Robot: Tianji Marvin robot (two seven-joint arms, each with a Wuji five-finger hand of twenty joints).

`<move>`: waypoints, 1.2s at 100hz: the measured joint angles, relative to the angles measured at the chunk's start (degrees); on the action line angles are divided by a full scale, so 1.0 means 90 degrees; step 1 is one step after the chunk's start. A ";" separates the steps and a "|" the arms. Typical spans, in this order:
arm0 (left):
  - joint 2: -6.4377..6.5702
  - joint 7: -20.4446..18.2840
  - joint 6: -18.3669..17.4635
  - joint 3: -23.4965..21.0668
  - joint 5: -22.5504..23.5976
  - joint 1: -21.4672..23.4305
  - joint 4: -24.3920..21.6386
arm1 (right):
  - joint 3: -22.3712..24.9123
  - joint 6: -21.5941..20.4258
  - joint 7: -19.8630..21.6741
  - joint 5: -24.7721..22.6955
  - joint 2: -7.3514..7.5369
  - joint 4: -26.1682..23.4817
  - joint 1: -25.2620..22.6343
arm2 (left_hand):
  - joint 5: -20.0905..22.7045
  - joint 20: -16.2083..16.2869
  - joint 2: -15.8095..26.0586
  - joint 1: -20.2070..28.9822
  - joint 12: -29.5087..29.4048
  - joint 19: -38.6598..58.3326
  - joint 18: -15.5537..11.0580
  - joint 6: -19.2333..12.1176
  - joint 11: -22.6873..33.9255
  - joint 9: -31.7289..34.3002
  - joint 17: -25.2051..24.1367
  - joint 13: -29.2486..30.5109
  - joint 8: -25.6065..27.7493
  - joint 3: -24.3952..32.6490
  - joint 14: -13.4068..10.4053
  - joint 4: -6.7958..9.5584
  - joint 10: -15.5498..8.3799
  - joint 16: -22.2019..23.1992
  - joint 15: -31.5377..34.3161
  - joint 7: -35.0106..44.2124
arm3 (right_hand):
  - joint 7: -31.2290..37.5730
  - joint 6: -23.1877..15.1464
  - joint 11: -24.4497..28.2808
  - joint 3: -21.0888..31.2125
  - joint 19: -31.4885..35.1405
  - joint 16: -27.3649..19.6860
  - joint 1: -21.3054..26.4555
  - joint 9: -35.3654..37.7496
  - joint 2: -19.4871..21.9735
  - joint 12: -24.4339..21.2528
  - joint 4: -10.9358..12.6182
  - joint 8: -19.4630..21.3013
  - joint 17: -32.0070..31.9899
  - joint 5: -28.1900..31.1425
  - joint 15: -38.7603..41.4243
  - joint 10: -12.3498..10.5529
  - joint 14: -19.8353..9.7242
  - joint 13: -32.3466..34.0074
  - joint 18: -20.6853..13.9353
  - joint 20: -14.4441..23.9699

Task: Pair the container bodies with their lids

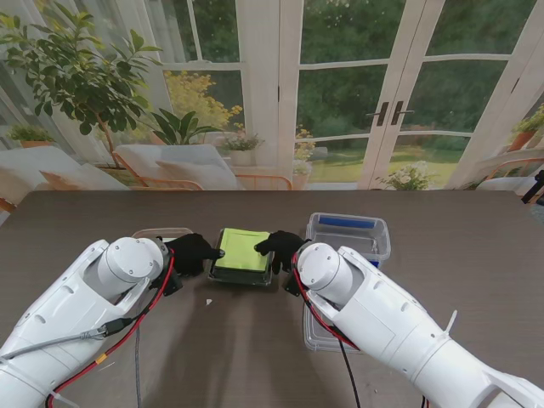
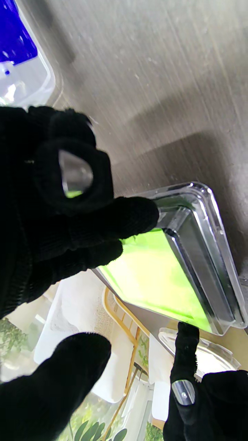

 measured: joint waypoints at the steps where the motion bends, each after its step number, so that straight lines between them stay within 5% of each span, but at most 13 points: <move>1: 0.0000 -0.0003 0.0001 0.0002 0.0003 -0.0004 0.0002 | -0.0003 0.0000 -0.0001 -0.0007 -0.0001 0.0000 0.0000 | 0.0000 0.0001 0.0000 0.0000 0.0000 -0.0004 0.0000 -0.0001 -0.0001 0.0000 -0.0002 0.0000 0.0000 0.0000 0.0000 0.0000 0.0000 0.0000 -0.0008 0.0006 | 0.0000 0.0000 0.0000 0.0000 0.0000 0.0000 0.0000 0.0000 0.0000 0.0000 0.0000 0.0000 0.0000 0.0000 0.0000 0.0000 0.0000 0.0000 0.0000 0.0000; 33: 0.0003 -0.0073 0.0033 0.0038 0.0089 -0.0067 0.0068 | -0.0047 0.0103 -0.0134 -0.0344 -0.0001 0.0026 0.0010 | 0.0000 0.0073 0.0000 0.0000 0.0000 -0.0025 0.0001 -0.0055 -0.0025 -0.0068 -0.0131 -0.0112 -0.0001 -0.0059 0.0037 0.0000 0.0018 0.0000 -0.0044 0.0048 | 0.0141 0.0084 0.0061 -0.0104 0.0000 0.0000 -0.0008 -0.0016 0.0001 0.0000 0.0000 -0.0041 0.0000 -0.1204 0.0000 -0.0026 -0.0016 0.0000 0.0000 0.0000; 71: 0.0007 -0.0118 0.0100 0.0068 0.0068 -0.0076 0.0077 | -0.0297 0.0324 0.0179 -0.0391 0.0010 0.0183 0.0205 | 0.0000 0.0151 0.0065 0.0006 -0.0001 -0.0090 0.0002 -0.0056 -0.0076 -0.0069 -0.0161 -0.0117 -0.0077 -0.0145 0.0042 0.0000 0.0019 0.0002 -0.0109 0.0048 | 0.0268 0.0265 0.0068 -0.0109 0.0002 0.0004 -0.0016 -0.0017 0.0094 0.0000 0.0000 -0.0041 0.0001 -0.1213 0.0016 -0.0081 -0.0090 0.0000 -0.0082 0.0000; 120: 0.0008 -0.0123 0.0030 0.0061 -0.0027 -0.0083 0.0049 | -0.0056 0.0365 0.0035 -0.0028 0.0000 -0.0012 0.0063 | -0.0001 0.0230 0.0065 0.0072 -0.0001 -0.0095 0.0002 0.0259 -0.0076 -0.0070 -0.0167 -0.0131 0.0007 -0.0262 0.0052 0.0002 0.0022 0.0056 -0.0110 0.0048 | 0.0268 0.0603 0.0069 -0.0110 0.0005 0.0007 -0.0016 -0.0017 0.0095 0.0000 0.0000 -0.0045 0.0001 -0.1191 0.0030 -0.0082 -0.0100 0.0000 -0.0149 0.0000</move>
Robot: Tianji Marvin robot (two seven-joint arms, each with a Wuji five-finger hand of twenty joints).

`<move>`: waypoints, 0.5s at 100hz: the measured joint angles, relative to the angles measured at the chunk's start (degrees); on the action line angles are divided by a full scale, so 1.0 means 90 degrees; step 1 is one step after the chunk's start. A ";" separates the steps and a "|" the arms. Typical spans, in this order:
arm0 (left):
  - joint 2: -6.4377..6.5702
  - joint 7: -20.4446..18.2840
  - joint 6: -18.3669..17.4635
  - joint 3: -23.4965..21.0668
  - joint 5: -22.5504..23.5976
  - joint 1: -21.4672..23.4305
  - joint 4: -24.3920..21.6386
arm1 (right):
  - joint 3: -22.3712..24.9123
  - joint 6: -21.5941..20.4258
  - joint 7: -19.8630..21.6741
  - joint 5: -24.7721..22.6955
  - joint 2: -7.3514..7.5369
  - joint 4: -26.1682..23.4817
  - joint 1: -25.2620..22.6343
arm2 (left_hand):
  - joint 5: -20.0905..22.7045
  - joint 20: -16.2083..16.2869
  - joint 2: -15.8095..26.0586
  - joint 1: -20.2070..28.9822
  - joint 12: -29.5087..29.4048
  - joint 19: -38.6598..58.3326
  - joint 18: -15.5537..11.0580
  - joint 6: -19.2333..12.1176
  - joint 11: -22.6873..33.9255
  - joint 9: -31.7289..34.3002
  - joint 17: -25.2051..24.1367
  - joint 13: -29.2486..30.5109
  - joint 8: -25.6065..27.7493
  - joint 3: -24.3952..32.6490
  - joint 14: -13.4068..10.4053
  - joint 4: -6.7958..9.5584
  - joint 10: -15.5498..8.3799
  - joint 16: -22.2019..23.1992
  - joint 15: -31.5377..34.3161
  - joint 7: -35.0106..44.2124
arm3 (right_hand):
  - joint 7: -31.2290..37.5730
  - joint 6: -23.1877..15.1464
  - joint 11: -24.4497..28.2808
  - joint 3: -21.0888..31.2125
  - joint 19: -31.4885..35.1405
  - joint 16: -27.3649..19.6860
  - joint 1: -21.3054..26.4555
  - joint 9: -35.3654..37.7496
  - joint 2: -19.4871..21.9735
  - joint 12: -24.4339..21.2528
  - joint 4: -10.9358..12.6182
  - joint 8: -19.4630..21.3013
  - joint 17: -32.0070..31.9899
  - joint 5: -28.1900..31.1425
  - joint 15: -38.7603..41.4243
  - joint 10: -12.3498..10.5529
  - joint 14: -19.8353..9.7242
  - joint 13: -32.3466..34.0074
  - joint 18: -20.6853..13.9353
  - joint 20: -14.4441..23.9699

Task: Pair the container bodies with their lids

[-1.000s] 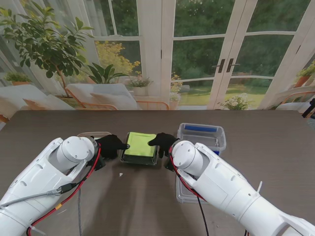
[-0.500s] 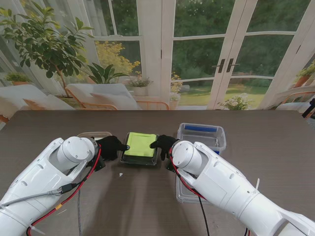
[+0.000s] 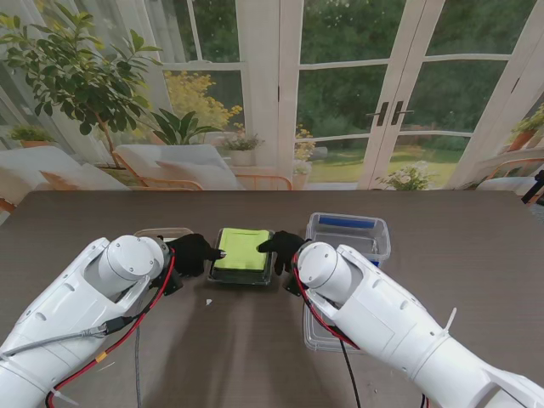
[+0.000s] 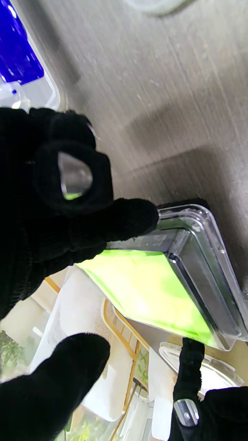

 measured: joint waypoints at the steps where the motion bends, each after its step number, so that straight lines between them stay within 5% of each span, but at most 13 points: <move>1: 0.0000 0.0000 -0.0002 0.0000 -0.0001 -0.0002 0.0000 | 0.0000 0.0001 0.0000 0.0001 0.0000 -0.0004 0.0000 | 0.0000 0.0000 0.0000 0.0000 0.0000 0.0000 0.0000 0.0010 0.0000 0.0000 0.0000 0.0000 0.0000 0.0000 0.0000 0.0000 0.0001 0.0000 0.0000 0.0000 | 0.0000 0.0016 0.0000 0.0000 0.0000 0.0000 0.0000 0.0000 0.0000 0.0000 0.0000 0.0000 0.0000 0.0000 0.0000 0.0000 0.0000 0.0000 0.0000 0.0000; 23: -0.0002 0.0019 -0.0044 0.0033 -0.0009 -0.0079 0.0012 | -0.0023 0.0012 -0.0004 0.0000 -0.0004 -0.0032 0.0020 | 0.0000 0.0007 0.0000 0.0002 0.0000 -0.0001 0.0000 0.0221 0.0000 0.0000 -0.0001 0.0000 0.0006 -0.0069 0.0001 0.0001 0.0003 0.0001 0.0000 0.0002 | 0.0000 0.0119 0.0000 0.0000 0.0001 0.0000 0.0000 0.0000 0.0001 0.0000 0.0000 -0.0001 0.0000 0.0000 0.0000 0.0000 0.0000 0.0000 -0.0001 0.0000; 50: -0.0018 0.0030 -0.0061 0.0166 -0.0080 -0.0267 0.0212 | -0.0041 0.0025 0.0003 -0.0034 -0.0030 0.0035 0.0066 | 0.0000 0.0020 0.0000 0.0006 0.0000 -0.0002 0.0001 0.0067 0.0000 0.0000 -0.0007 -0.0005 0.0003 -0.0071 0.0003 0.0001 0.0006 0.0002 -0.0001 0.0003 | 0.0000 0.0058 0.0000 0.0000 0.0001 0.0000 0.0000 0.0000 0.0001 0.0000 0.0000 -0.0001 0.0000 0.0006 0.0000 0.0000 0.0000 0.0000 -0.0001 0.0000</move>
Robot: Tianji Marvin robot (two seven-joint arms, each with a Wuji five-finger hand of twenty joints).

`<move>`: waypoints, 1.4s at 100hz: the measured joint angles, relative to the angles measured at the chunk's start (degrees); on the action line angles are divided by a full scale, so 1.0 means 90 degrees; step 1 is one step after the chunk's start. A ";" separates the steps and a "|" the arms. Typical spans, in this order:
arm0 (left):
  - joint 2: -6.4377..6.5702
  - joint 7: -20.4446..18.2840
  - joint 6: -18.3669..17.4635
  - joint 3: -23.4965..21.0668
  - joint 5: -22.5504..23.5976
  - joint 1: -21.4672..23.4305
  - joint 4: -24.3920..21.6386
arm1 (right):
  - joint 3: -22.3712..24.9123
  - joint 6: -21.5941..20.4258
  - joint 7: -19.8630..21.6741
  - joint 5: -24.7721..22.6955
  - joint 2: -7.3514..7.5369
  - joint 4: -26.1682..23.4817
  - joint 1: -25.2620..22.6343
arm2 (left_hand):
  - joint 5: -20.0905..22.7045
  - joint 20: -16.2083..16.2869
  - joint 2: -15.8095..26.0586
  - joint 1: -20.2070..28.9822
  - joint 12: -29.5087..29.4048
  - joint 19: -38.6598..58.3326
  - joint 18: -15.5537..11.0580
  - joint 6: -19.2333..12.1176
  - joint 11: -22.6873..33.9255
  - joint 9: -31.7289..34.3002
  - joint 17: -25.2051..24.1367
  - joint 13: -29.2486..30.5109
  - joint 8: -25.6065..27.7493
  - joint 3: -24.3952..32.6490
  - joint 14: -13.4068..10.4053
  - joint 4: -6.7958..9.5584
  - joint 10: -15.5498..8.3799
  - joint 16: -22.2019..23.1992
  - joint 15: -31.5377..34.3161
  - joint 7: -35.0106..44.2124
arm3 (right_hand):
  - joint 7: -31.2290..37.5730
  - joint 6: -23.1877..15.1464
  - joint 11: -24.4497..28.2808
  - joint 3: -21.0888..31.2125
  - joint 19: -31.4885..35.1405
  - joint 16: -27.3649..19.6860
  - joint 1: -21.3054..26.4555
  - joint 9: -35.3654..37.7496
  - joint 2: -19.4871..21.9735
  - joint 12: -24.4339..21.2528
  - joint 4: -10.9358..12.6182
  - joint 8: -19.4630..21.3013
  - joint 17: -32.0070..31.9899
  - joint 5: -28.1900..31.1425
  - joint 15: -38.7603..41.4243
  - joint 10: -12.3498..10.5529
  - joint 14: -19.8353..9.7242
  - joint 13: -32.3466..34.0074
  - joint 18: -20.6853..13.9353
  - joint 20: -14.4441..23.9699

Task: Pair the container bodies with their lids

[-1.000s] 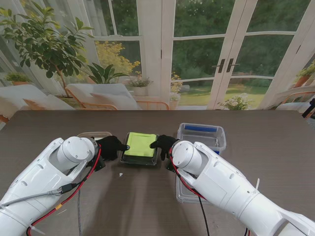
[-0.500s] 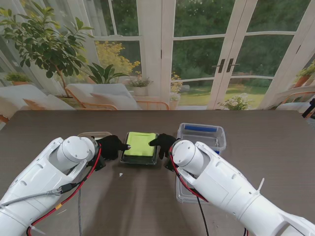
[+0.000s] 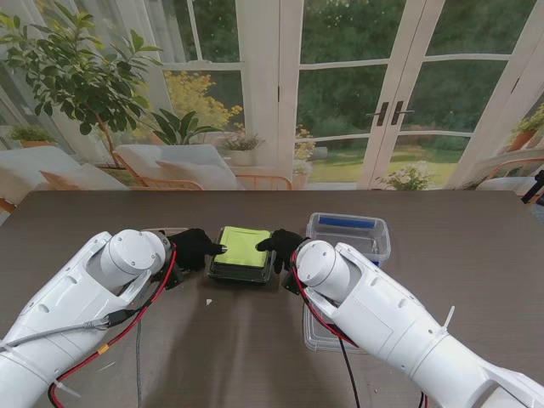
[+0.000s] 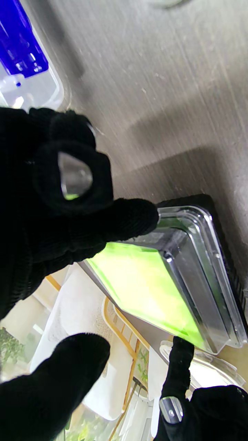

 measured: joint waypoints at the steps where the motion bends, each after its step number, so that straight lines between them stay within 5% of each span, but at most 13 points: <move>1: -0.0001 0.0000 -0.0002 0.0008 -0.0005 -0.0007 0.0010 | 0.0001 0.0000 0.0000 0.0000 0.0000 0.0001 0.0000 | 0.0000 0.0000 0.0000 0.0042 0.0000 0.0000 0.0000 -0.0004 0.0000 0.0000 -0.0001 -0.0003 0.0000 -0.0016 0.0000 0.0000 0.0000 0.0000 0.0000 0.0000 | 0.0000 -0.0020 0.0000 0.0000 0.0000 0.0000 0.0000 0.0000 0.0000 0.0000 0.0000 0.0000 0.0000 0.0000 0.0000 0.0000 0.0000 0.0000 0.0000 0.0000; 140: 0.0050 -0.0220 0.0020 0.0139 0.0361 -0.0082 0.0063 | 0.0117 0.0109 0.0075 -0.0084 0.0116 -0.0277 -0.0308 | -0.0213 0.0148 0.0189 0.0068 0.0000 -0.0080 0.0002 -0.0243 -0.0008 -0.0161 -0.0161 -0.0142 -0.0068 -0.0264 0.0023 0.0002 0.0040 0.0009 -0.0031 -0.0058 | -0.0005 -0.0336 0.0000 -0.0129 0.0001 0.0000 0.0000 -0.0001 0.0001 0.0000 0.0000 -0.0008 0.0000 0.0022 0.0000 0.0000 0.0000 0.0000 0.0000 0.0000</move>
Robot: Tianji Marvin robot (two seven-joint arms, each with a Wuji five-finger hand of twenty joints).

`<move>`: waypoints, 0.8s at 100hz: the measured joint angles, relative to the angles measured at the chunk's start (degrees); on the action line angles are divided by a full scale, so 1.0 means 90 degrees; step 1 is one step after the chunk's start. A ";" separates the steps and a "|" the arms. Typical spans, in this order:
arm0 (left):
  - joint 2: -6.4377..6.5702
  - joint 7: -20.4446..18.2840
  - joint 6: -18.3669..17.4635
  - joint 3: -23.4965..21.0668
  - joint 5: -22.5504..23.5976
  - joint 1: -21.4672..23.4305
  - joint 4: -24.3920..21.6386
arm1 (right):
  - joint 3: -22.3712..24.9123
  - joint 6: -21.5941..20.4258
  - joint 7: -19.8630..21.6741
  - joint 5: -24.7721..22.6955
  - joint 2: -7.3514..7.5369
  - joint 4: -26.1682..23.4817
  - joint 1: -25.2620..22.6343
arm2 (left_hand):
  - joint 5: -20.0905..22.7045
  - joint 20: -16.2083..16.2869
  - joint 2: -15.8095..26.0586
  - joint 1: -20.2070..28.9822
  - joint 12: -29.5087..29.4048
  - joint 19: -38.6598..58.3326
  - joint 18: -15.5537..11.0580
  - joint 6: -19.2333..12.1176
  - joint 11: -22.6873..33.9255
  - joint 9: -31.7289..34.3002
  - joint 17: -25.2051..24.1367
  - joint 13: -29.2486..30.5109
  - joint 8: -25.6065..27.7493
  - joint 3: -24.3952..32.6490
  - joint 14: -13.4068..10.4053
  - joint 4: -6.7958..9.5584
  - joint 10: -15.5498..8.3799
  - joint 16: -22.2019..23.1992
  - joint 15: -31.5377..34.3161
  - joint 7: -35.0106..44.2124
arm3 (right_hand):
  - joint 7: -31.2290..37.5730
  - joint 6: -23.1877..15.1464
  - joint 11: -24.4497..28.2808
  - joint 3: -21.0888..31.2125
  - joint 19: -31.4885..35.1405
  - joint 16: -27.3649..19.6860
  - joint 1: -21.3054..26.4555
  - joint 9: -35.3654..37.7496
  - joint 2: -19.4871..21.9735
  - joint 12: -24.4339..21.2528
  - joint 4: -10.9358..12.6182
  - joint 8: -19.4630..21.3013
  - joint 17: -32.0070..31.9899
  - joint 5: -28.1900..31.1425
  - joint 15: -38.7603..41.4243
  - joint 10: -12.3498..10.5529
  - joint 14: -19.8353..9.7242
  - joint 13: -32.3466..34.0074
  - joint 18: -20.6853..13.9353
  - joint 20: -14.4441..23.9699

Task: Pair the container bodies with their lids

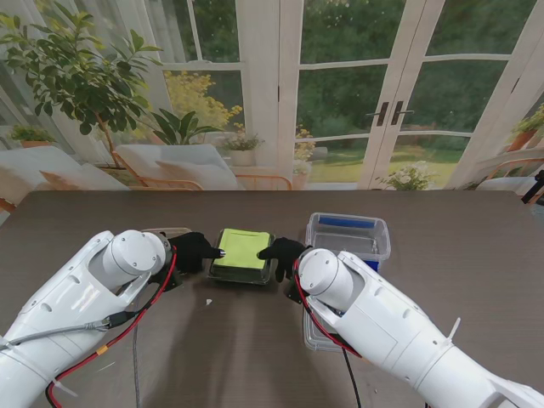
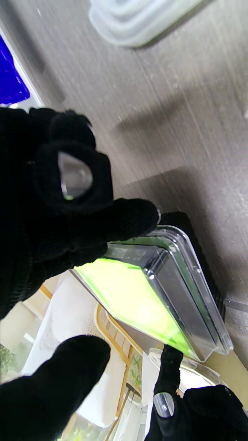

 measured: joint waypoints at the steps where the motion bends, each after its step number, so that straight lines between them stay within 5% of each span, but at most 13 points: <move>1: 0.0000 -0.0001 0.0000 0.0002 0.0000 -0.0001 0.0001 | 0.0001 0.0002 0.0000 0.0000 0.0000 -0.0002 -0.0002 | 0.0000 0.0000 0.0000 0.0000 0.0000 0.0000 0.0000 0.0000 0.0000 0.0000 0.0000 0.0000 0.0000 0.0000 0.0000 0.0000 0.0000 0.0000 0.0000 0.0000 | 0.0000 0.0000 0.0000 0.0000 0.0000 0.0000 0.0000 0.0000 0.0000 0.0000 0.0000 0.0000 0.0000 -0.0001 0.0000 0.0000 0.0000 0.0000 0.0000 0.0000; 80: 0.0000 -0.0048 -0.0102 0.0183 -0.0015 -0.0183 0.0182 | 0.0105 0.0119 0.0007 0.0042 0.0046 -0.0195 -0.0171 | -0.0067 0.0012 0.0054 0.0073 0.0000 -0.0003 0.0000 0.0002 0.0000 -0.0036 0.0000 -0.0002 -0.0071 -0.0070 0.0000 0.0000 0.0001 0.0000 0.0000 -0.0022 | -0.0026 0.0015 0.0000 0.0000 0.0000 0.0000 0.0000 0.0000 0.0000 0.0000 0.0000 -0.0004 0.0000 0.0053 0.0000 0.0000 0.0000 0.0000 0.0000 0.0000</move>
